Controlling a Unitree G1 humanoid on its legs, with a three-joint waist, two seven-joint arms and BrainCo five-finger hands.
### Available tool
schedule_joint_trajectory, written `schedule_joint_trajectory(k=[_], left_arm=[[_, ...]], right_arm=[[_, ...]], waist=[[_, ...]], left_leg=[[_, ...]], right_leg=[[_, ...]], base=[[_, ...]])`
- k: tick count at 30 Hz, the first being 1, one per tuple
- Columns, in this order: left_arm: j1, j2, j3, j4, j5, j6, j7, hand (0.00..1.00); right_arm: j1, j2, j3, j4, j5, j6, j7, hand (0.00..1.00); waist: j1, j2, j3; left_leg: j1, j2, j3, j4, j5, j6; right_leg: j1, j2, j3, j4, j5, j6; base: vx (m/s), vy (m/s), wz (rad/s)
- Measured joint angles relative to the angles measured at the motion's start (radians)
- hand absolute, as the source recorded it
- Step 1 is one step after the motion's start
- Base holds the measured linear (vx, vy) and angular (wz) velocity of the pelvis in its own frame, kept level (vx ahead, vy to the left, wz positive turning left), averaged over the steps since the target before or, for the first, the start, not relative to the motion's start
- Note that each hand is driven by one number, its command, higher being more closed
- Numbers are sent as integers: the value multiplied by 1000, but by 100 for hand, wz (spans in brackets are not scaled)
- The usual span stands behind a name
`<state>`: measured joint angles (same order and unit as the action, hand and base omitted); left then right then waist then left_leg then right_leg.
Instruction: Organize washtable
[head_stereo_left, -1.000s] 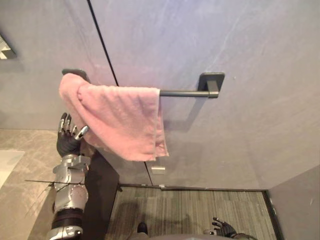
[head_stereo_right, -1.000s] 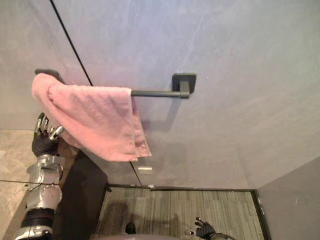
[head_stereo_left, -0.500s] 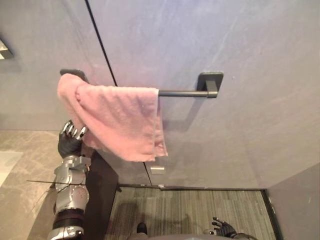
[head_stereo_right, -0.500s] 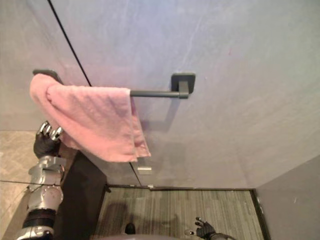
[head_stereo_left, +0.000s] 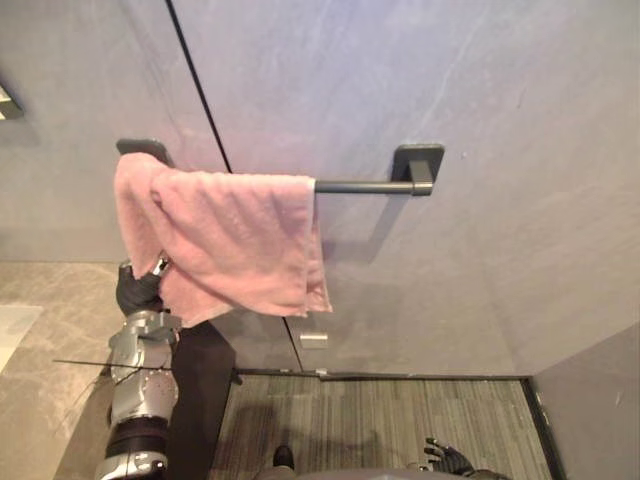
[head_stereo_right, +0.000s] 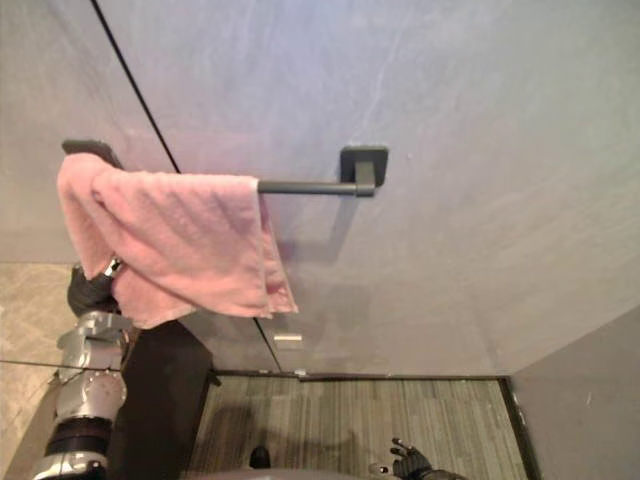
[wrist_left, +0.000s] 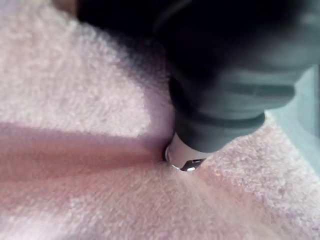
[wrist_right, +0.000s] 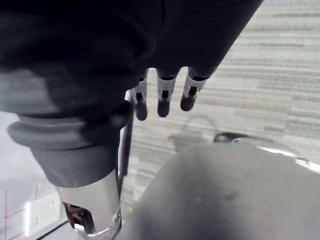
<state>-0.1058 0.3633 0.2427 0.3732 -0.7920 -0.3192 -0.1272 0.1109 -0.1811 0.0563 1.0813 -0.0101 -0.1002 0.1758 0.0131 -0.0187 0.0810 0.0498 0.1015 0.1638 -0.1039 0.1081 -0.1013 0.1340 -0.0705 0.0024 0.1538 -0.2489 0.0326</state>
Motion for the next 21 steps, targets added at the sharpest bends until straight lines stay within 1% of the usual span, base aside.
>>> schedule_joint_trajectory(k=[2, 4, 5, 8, 11, 15, 18, 21], left_arm=[[0, 0, 2, -2, 0, 0, 0, 100], [0, 0, 6, -14, -2, 0, 0, 100], [0, 0, 6, -19, -3, 0, 0, 100], [0, 0, 12, -42, -3, 0, -1, 100], [3, -8, 14, -103, -1, -2, -1, 100], [8, -59, -4, -186, 2, -4, -2, 100], [8, -94, -21, -226, 14, -4, -2, 100], [8, -97, -49, -251, 19, -4, -3, 100]], right_arm=[[6, 0, 0, -36, 3, 1, -2, 0], [15, 0, -3, -157, 49, -1, -3, 0], [15, 0, -5, -192, 54, -4, -4, 0], [12, 1, -20, -364, 127, -31, -21, 0], [10, 2, -46, -515, 164, -54, -35, 0], [10, -2, -48, -691, 155, -78, -64, 0], [10, -3, -46, -760, 156, -91, -74, 0], [10, -3, -33, -828, 159, -93, -81, 0]], waist=[[0, 0, 0], [-2, 1, 1], [-1, 1, 1], [0, 2, 1], [0, 1, 1], [-2, 1, 0], [-3, 4, -1], [-4, 7, -4]], left_leg=[[0, 0, 1, 0, 0, 0], [-2, 1, 4, 0, 0, 0], [-3, 1, 5, 0, 0, 0], [-10, 2, 16, 0, -2, 0], [-17, 2, 26, 1, -3, 0], [-22, 3, 29, 8, 5, -3], [-23, 13, 29, 8, 14, -4], [-36, 26, 29, 8, 15, -5]], right_leg=[[-1, 0, 1, 0, 0, 0], [-5, 0, 4, 1, 0, 0], [-7, 0, 6, 2, 0, 0], [-24, 1, 20, 8, 0, 0], [-38, -1, 30, 13, 1, 2], [-49, 0, 40, 26, 4, 2], [-54, 5, 49, 27, 21, -1], [-73, 15, 54, 35, 26, -2]], base=[[0, 0, 0], [0, 0, -4], [0, 0, -8], [3, 0, -11], [10, -1, -9], [28, -11, -7], [-14, -17, -6], [-44, -15, -6]])
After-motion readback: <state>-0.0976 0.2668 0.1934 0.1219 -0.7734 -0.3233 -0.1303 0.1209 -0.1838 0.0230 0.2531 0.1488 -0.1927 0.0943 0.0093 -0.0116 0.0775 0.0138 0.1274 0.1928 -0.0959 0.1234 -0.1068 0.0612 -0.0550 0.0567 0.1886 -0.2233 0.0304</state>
